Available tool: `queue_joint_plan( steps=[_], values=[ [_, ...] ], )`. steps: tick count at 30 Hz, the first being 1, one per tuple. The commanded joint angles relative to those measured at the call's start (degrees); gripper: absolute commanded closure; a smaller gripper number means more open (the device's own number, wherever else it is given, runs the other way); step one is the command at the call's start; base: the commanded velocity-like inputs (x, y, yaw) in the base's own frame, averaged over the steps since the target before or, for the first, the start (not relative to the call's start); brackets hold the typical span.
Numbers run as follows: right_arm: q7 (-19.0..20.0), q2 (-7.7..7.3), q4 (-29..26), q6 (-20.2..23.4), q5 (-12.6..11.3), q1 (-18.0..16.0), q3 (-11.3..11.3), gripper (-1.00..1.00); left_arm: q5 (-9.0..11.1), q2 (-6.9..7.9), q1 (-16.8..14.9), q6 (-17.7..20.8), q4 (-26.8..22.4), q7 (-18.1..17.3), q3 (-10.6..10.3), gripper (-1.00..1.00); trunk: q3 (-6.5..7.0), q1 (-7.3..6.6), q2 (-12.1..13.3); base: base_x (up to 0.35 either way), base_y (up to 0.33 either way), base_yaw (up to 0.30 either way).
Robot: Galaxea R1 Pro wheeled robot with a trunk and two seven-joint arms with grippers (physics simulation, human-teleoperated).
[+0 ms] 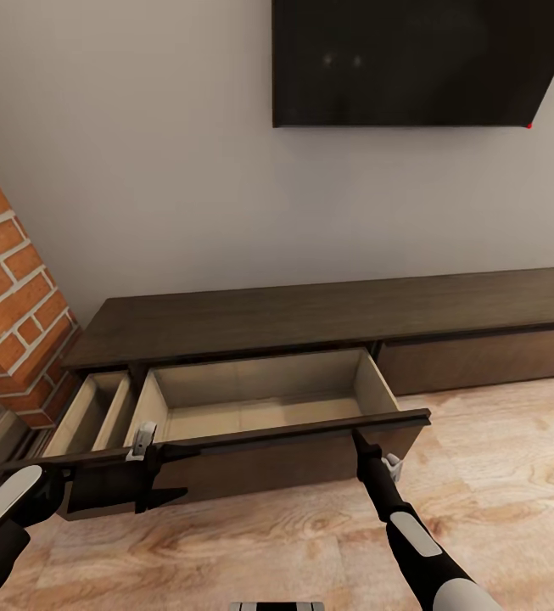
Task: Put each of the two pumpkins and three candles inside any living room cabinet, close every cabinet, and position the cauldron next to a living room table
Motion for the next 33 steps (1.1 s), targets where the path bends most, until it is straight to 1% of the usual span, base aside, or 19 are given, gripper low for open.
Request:
queue_joint_plan(
  steps=[1, 29, 30, 33],
  values=[
    [0.7, 0.06, -0.54, 0.39, 0.03, -0.01, 1.62, 1.0, 0.61, 0.03, -0.06, -0.01, 0.01, 0.51, -0.09, -1.0, -0.04, -0.02, -0.03, -0.006, 0.0, 0.0],
    [0.67, 0.05, -0.5, 0.39, 0.04, -0.01, 1.62, 1.0, 0.61, 0.03, -0.06, -0.01, 0.01, 0.51, -0.09, -1.0, -0.04, -0.02, -0.03, -0.022, 0.0, 0.0],
    [0.66, 0.06, -0.48, 0.39, 0.05, 0.01, 1.62, -1.0, 0.61, 0.03, -0.06, -0.01, 0.02, 0.51, -0.09, -1.0, -0.04, -0.02, -0.03, -0.007, 0.0, 0.0],
    [0.65, -0.02, -0.46, 0.45, 0.03, 0.0, 1.62, -1.0, 0.61, 0.03, -0.06, -0.01, 0.02, 0.51, -0.09, -1.0, -0.04, -0.02, -0.03, -0.002, 0.0, 0.0]
  ],
)
